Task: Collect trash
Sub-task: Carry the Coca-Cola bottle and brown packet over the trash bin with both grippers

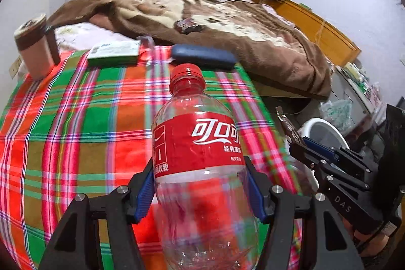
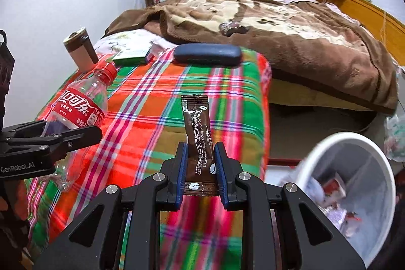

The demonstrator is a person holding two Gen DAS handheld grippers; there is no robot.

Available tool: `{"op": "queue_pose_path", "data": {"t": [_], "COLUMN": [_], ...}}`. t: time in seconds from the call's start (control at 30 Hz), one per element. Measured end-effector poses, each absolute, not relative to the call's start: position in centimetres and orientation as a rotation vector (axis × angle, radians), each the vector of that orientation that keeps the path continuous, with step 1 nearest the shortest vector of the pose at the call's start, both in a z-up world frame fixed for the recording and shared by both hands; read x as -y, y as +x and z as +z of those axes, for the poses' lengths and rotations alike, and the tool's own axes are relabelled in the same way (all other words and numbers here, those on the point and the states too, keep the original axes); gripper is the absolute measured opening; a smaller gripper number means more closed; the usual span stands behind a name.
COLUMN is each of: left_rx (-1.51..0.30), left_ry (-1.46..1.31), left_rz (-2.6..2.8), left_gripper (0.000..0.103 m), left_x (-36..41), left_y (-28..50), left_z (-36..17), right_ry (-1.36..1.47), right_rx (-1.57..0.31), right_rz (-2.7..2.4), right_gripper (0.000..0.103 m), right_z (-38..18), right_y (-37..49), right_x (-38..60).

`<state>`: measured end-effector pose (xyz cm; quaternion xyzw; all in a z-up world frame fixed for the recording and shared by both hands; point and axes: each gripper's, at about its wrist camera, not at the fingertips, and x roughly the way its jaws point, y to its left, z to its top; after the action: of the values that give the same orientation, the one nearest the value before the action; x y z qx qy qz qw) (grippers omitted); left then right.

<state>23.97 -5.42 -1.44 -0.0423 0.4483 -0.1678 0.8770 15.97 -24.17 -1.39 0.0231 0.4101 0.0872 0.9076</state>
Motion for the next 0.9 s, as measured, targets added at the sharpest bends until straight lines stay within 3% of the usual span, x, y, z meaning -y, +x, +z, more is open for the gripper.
{"op": "queue_pose_path", "data": {"t": [0.9], "left_rx": [-0.884], "left_ry": [0.097], "left_rz": [-0.627], "left_gripper": [0.063], "left_x": [26.3], "left_y": [18.0], "left_z": [0.3], "right_ry": [0.153], "right_rx": [-0.789], "right_rz": [-0.130], "right_gripper": [0.022], "right_z": [-0.6], "right_y": [9.4], "right_x": [38.2]}}
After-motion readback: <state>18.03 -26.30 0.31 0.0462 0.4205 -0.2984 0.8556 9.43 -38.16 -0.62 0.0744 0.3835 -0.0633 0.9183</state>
